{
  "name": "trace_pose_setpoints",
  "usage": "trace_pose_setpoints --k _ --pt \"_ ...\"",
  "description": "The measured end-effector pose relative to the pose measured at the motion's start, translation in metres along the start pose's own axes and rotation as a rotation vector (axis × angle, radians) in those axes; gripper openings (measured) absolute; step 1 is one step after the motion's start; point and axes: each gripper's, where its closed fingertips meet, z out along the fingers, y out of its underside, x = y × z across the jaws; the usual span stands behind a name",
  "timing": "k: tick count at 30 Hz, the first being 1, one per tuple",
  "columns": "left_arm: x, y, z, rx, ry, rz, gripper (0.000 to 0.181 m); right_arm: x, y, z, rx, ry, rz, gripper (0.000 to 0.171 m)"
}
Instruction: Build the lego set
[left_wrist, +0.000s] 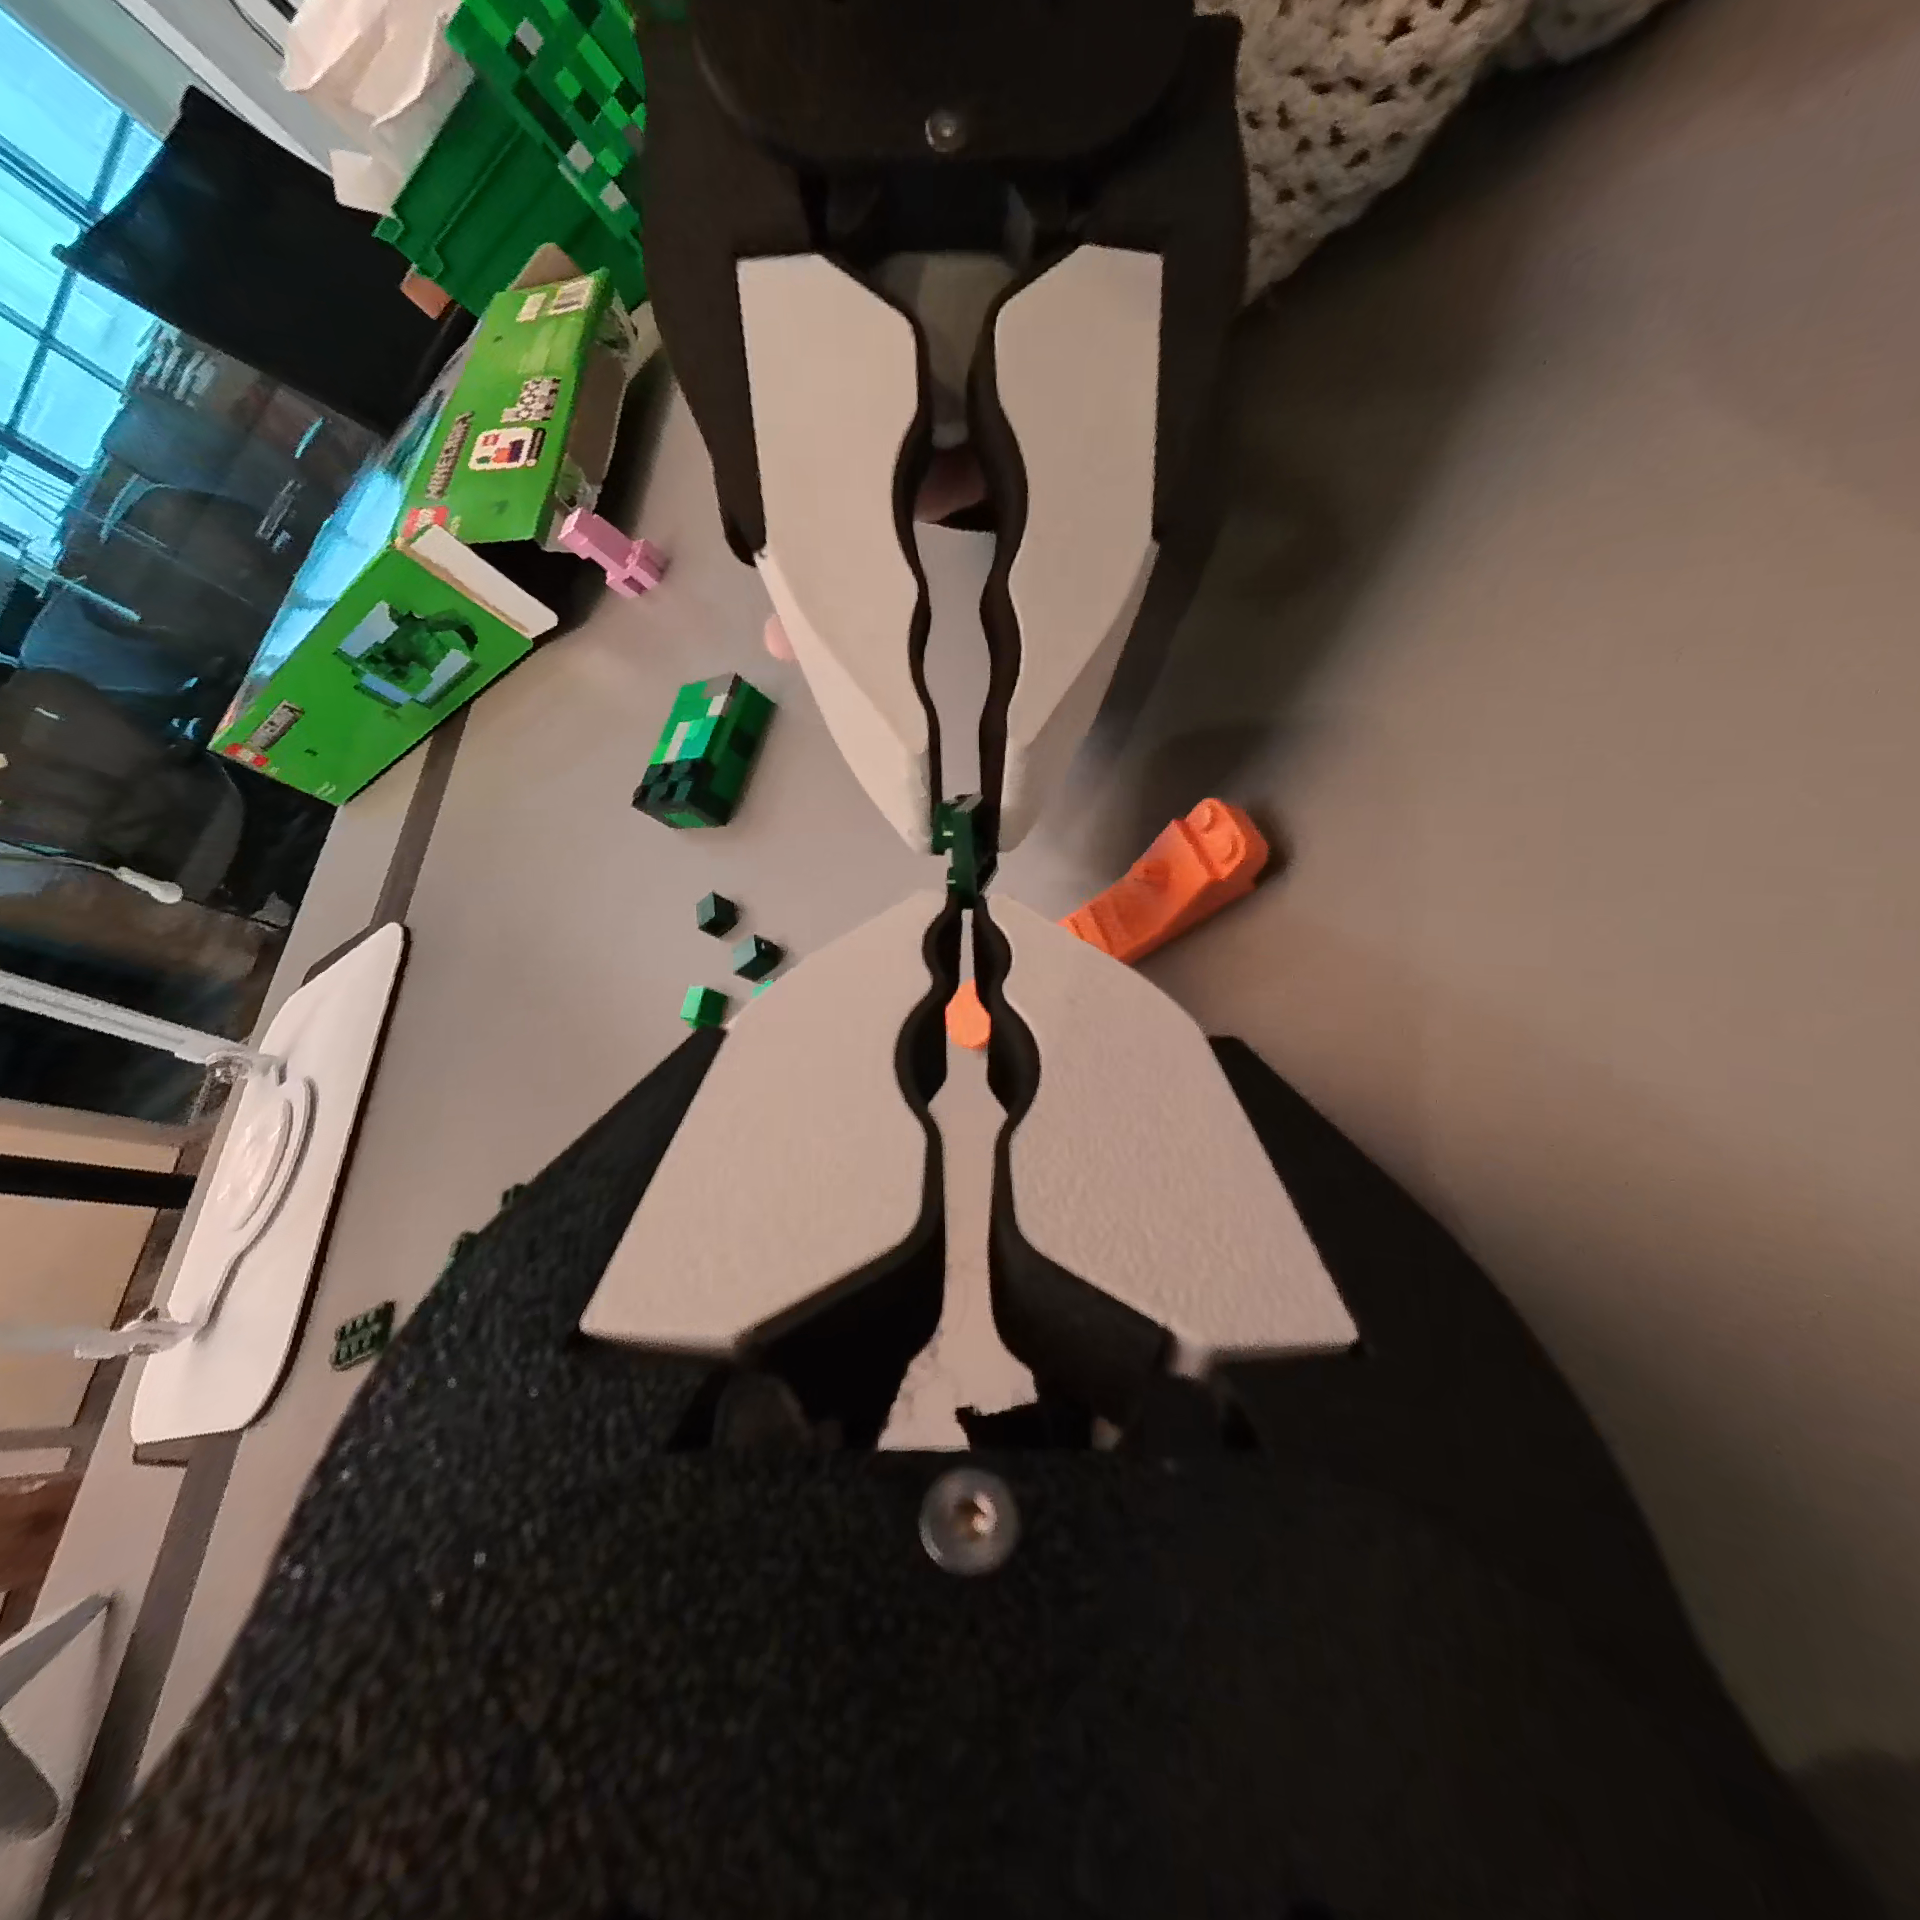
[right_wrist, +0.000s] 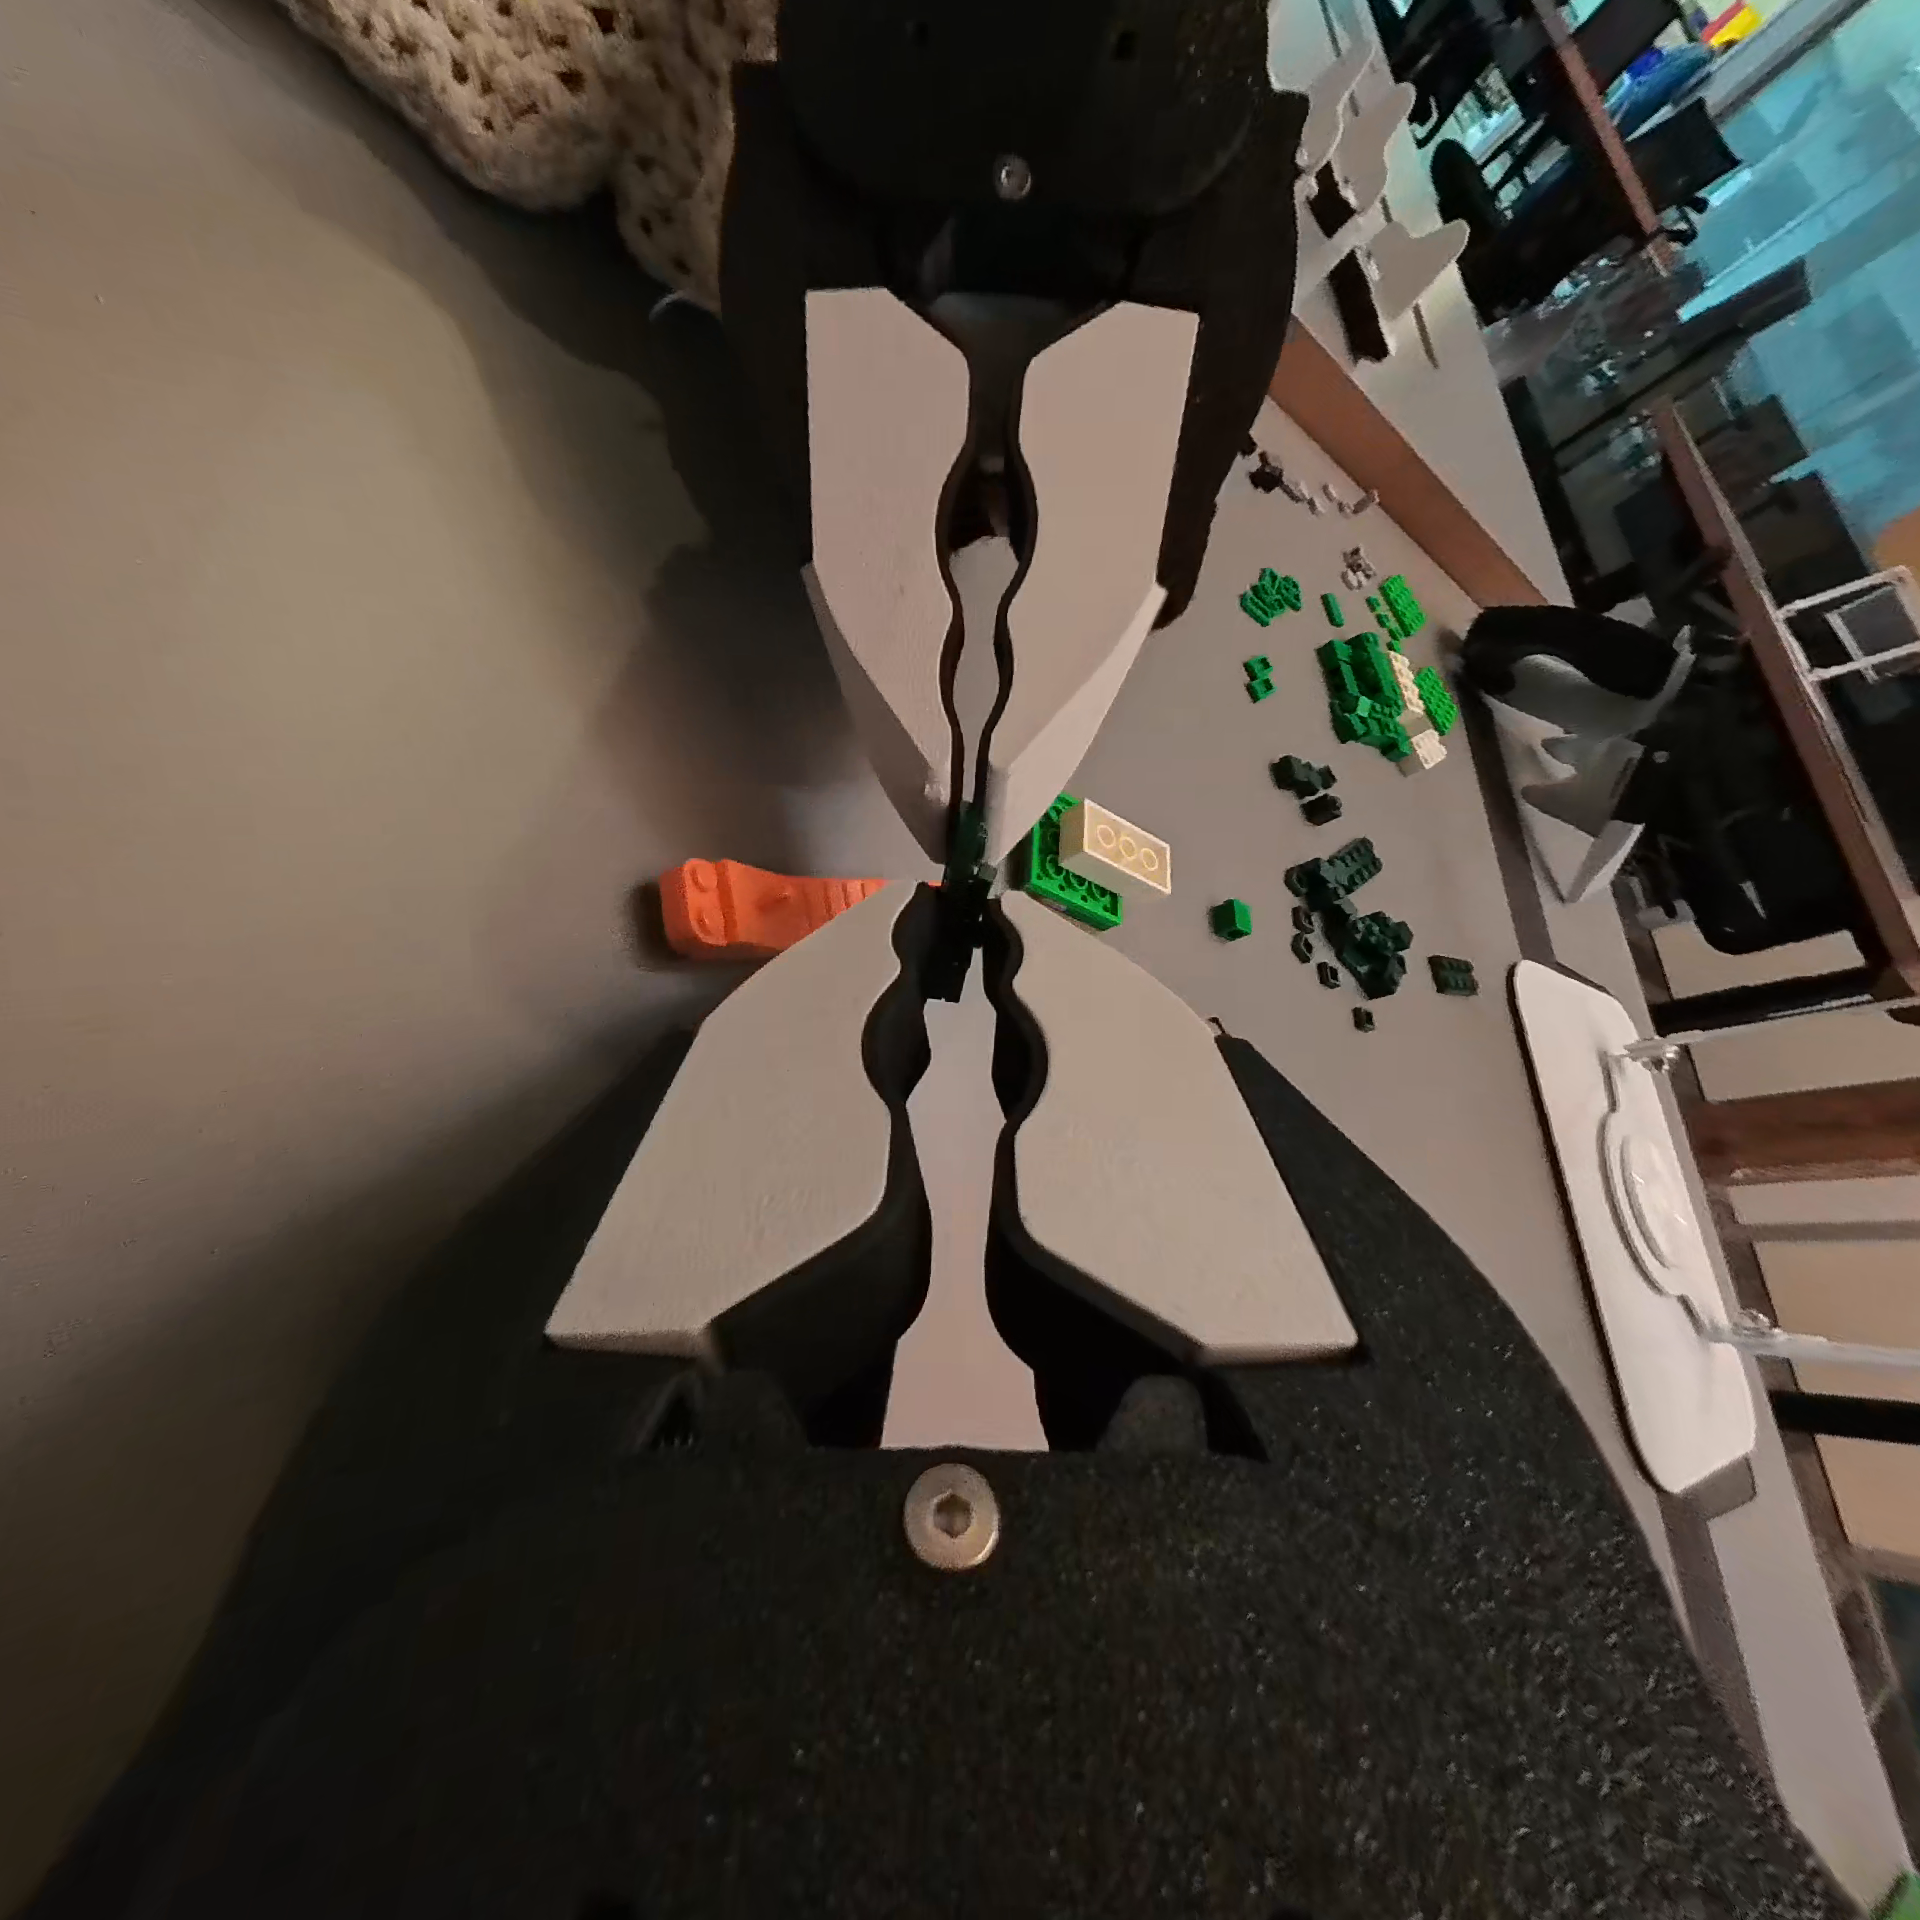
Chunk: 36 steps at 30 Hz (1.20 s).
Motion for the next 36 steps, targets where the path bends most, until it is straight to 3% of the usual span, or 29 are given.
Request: trace_pose_setpoints --k 5,8,10,17,36 --pt "-0.016 0.002 -0.003 0.005 -0.061 -0.163 0.003 0.019 0.000 0.004 -0.038 0.157 -0.034 0.008" --pt "-0.020 0.007 -0.004 0.006 -0.022 -0.347 0.029 0.033 0.004 0.005 -0.117 0.296 -0.157 0.007" --pt "-0.020 0.010 -0.002 0.002 0.014 -0.472 0.034 0.036 0.003 0.004 -0.144 0.341 -0.212 0.008" --pt "-0.022 0.004 -0.003 0.059 0.080 -0.694 0.028 0.039 0.003 0.006 -0.250 0.423 -0.428 0.007" --pt "-0.020 0.007 -0.003 0.026 0.073 -0.688 0.006 0.037 0.002 0.010 -0.336 0.457 -0.626 0.008"
